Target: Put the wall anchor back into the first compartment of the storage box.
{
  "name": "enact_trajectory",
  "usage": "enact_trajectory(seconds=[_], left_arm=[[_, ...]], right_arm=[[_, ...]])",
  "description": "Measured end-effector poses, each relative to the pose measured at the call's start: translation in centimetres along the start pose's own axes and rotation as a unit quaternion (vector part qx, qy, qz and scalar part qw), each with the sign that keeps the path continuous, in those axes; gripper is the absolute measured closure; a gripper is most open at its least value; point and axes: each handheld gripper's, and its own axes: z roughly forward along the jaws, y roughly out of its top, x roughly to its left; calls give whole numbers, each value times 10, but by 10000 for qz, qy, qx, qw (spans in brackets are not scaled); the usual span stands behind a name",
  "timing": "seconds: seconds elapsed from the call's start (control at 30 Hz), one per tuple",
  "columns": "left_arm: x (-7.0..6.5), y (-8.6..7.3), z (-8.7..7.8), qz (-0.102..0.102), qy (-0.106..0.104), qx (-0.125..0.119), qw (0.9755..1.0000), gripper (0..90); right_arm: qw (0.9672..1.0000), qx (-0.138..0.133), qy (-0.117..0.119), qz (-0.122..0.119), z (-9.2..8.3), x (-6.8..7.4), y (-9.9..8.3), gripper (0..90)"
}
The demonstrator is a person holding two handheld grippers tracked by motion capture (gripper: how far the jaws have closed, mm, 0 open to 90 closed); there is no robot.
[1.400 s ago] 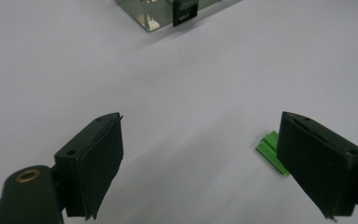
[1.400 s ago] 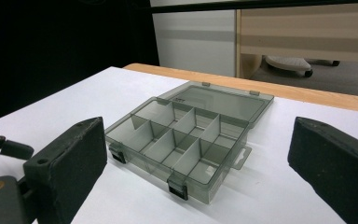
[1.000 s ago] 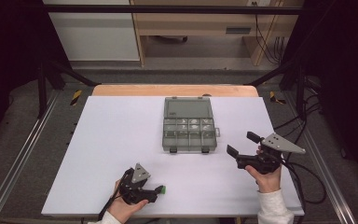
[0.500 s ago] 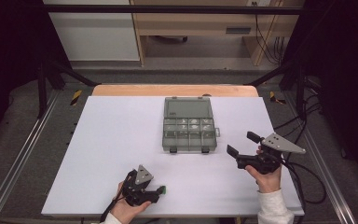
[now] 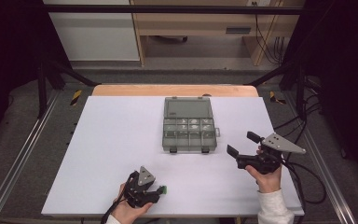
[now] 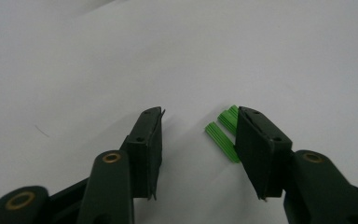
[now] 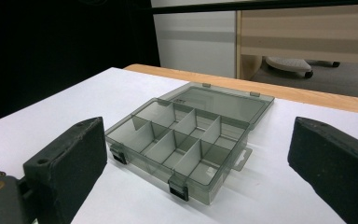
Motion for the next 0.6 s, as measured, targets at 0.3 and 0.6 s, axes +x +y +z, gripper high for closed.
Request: enact_trajectory(seconds=[0.3,0.6], left_arm=[[-3,1,-2,14,44,127,9999,653],[-8,1,-3,109,115,201,9997,764]], right_arm=[[10000,33,-1,0,-1,0,0,47],[10000,22,2,11,-1,0,0,47]])
